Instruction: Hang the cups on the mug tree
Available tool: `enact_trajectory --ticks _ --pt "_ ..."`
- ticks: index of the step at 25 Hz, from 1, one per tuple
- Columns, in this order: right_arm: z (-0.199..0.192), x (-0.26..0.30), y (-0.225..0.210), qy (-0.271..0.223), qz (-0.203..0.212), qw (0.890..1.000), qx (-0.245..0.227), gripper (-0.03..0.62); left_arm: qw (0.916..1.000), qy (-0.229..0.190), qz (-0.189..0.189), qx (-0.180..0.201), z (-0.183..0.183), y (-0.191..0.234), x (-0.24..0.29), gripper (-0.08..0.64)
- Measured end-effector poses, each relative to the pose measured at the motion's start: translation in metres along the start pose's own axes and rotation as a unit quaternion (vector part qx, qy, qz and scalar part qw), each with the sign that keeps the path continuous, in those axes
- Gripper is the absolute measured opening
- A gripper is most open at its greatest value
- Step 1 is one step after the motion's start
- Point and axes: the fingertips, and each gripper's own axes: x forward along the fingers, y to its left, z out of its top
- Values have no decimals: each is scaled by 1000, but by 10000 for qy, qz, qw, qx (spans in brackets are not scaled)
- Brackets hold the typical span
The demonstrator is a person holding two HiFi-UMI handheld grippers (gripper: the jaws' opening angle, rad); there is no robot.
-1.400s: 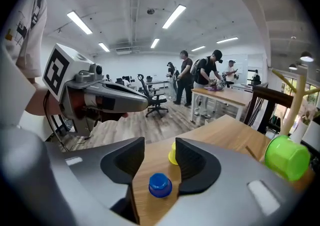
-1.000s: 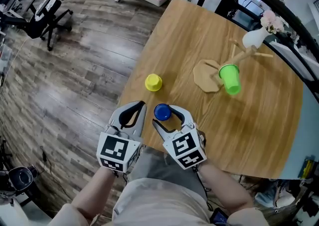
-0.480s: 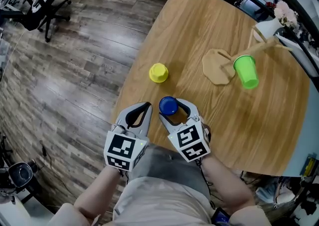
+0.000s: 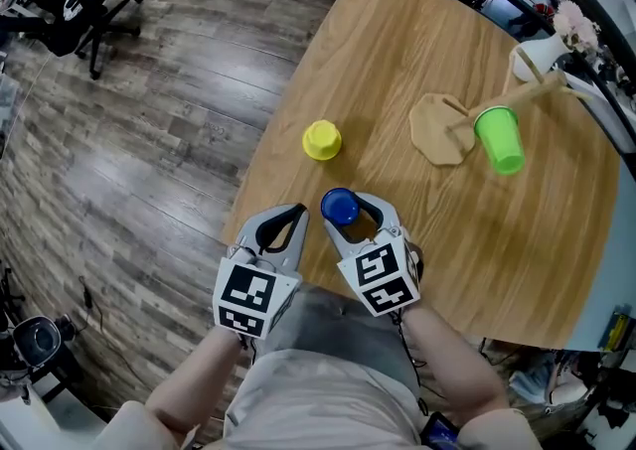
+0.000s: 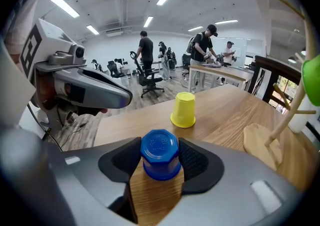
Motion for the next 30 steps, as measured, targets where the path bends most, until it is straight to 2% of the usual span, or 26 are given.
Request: enact_trajectory --ticks 5,10,17,24,30 --pt "7 -10 -7 -116 -125 9998 115 238 9999 39 46 118 7 7 -2 2" --pt "28 -42 -13 -395 -296 9986 201 238 9995 -155 158 216 31 9 -13 2" --pt "77 -106 -31 -958 -727 9926 179 238 9959 -619 154 646 96 -1 -25 2" --pt "119 -177 -51 -1476 -1121 9827 13 238 9896 -1104 -43 921 162 -35 -41 2" --pt "148 -241 -64 -1889 -1341 9726 216 238 9822 -1418 -280 1200 212 -67 -59 2"
